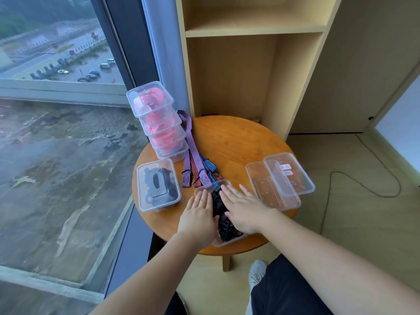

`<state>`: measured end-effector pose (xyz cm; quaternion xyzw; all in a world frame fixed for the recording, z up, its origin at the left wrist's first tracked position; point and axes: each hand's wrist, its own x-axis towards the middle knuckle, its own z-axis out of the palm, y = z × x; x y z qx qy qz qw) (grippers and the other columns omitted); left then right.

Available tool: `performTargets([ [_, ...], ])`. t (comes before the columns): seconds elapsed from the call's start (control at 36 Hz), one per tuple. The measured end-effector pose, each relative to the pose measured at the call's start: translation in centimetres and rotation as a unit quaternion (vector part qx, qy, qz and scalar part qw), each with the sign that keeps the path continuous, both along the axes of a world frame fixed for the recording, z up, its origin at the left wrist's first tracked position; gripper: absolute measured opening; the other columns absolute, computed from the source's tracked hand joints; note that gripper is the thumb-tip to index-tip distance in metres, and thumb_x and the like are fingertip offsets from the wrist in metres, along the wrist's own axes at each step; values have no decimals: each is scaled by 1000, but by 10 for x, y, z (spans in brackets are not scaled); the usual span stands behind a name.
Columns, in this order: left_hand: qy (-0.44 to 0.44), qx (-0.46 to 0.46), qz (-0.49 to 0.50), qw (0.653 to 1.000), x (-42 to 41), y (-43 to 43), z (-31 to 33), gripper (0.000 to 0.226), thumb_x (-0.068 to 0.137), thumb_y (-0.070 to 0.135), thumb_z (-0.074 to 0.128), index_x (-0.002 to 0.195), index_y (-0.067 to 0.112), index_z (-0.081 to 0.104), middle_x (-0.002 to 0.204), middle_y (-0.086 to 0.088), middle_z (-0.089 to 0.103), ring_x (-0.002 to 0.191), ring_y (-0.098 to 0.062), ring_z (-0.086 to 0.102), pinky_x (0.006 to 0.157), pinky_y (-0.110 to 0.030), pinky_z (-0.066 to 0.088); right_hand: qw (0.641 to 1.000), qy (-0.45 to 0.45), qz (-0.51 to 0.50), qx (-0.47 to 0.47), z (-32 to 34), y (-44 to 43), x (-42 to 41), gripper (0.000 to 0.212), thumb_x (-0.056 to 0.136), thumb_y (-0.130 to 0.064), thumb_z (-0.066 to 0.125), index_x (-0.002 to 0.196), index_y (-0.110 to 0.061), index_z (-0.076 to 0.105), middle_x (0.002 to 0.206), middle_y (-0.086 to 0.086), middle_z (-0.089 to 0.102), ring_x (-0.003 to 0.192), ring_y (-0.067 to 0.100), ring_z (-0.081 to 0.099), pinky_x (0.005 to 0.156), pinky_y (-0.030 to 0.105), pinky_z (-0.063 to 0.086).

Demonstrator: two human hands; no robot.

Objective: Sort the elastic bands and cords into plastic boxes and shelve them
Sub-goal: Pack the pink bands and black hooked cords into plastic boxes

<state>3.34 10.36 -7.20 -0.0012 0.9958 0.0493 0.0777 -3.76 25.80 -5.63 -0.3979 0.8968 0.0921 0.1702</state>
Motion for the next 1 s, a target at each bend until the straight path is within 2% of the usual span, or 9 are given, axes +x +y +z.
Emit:
performTargets([
  [0.14, 51, 5, -15, 999, -5, 0, 10, 63, 103, 37, 26, 156, 9, 8, 164, -9, 4, 151, -21, 0, 120, -32, -6, 996, 8, -30, -88, 16, 12, -3, 56, 107, -30, 21, 156, -10, 6, 164, 5, -4, 151, 17, -7, 122, 38, -7],
  [0.22, 68, 16, -32, 997, -12, 7, 20, 61, 102, 34, 27, 156, 10, 10, 164, -8, 7, 151, -20, 2, 120, -32, -4, 982, 6, -76, -174, 29, 31, -11, 49, 106, -25, 26, 153, -12, 28, 162, 3, 18, 150, 16, 10, 122, 34, 0],
  [0.28, 79, 28, -44, 995, -19, 15, 27, 59, 103, 34, 28, 155, 11, 12, 164, -5, 8, 151, -19, 2, 120, -32, -3, 959, 16, -139, -246, 38, 52, -19, 40, 103, -19, 36, 139, -9, 51, 150, 6, 44, 142, 23, 33, 119, 36, 18],
  [0.36, 92, 43, -66, 993, -33, 32, 35, 58, 103, 32, 29, 155, 10, 15, 164, -4, 9, 151, -18, 2, 120, -32, -3, 907, 60, -269, -318, 47, 90, -39, 29, 99, -12, 46, 113, -4, 69, 120, 10, 65, 113, 30, 58, 95, 39, 46],
  [0.47, 95, 50, -95, 990, -50, 59, 38, 58, 103, 32, 32, 154, 9, 18, 163, -6, 13, 151, -20, 5, 121, -33, -2, 845, 84, -416, -326, 49, 139, -64, 25, 93, -6, 47, 81, -3, 69, 86, 14, 65, 82, 32, 59, 65, 37, 49],
  [0.56, 90, 48, -108, 989, -62, 79, 36, 58, 103, 32, 31, 154, 9, 18, 163, -7, 15, 151, -21, 7, 121, -34, 0, 824, 79, -484, -282, 41, 166, -76, 29, 85, 1, 44, 61, -12, 54, 68, 9, 54, 65, 29, 48, 46, 28, 30],
  [0.69, 81, 55, -113, 989, -86, 106, 30, 56, 103, 30, 30, 154, 9, 20, 162, -7, 18, 151, -21, 8, 121, -34, 0, 817, 33, -531, -222, 17, 178, -97, 28, 83, 4, 48, 61, -13, 51, 72, 8, 53, 68, 28, 48, 47, 24, 26],
  [0.83, 66, 59, -116, 989, -107, 126, 22, 56, 103, 29, 28, 155, 9, 16, 163, -6, 15, 151, -20, 6, 122, -33, 1, 804, 13, -556, -210, -3, 175, -115, 18, 85, 2, 54, 71, -10, 53, 86, 11, 58, 79, 31, 56, 63, 27, 39],
  [1.0, 51, 72, -115, 989, -123, 135, 11, 57, 102, 27, 28, 155, 8, 16, 163, -6, 16, 151, -19, 6, 122, -33, 1, 787, -3, -583, -201, -21, 174, -132, 16, 87, -1, 52, 74, -10, 57, 72, 5, 53, 67, 27, 50, 60, 26, 39],
])
